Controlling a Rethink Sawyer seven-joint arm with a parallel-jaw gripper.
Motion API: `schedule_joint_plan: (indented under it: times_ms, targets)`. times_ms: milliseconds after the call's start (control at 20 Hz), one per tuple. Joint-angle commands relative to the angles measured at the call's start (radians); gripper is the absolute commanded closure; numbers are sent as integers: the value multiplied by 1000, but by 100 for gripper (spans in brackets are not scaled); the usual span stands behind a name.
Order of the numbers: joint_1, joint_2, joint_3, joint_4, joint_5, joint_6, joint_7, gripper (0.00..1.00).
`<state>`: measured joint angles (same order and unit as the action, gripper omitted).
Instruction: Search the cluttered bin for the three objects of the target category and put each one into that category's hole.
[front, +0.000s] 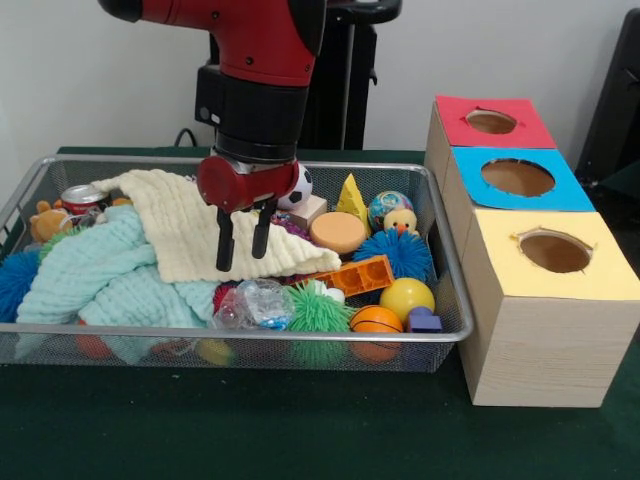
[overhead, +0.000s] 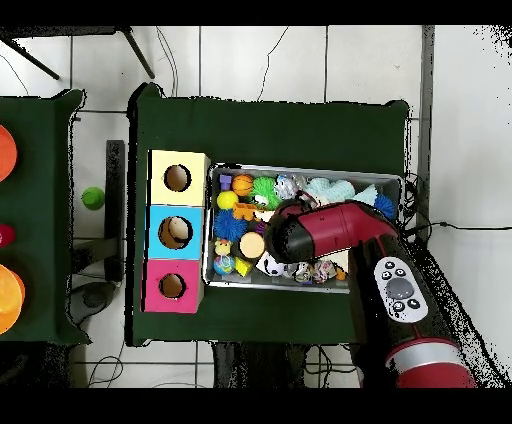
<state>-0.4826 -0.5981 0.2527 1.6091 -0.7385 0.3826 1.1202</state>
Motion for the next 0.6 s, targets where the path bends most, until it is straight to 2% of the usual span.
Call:
schedule_joint_plan:
  times_ms: [50, 600]
  targets:
    - [-22, 56, 58, 23, 16, -52, 101, 0]
    - [-77, 102, 123, 48, 25, -102, 83, 0]
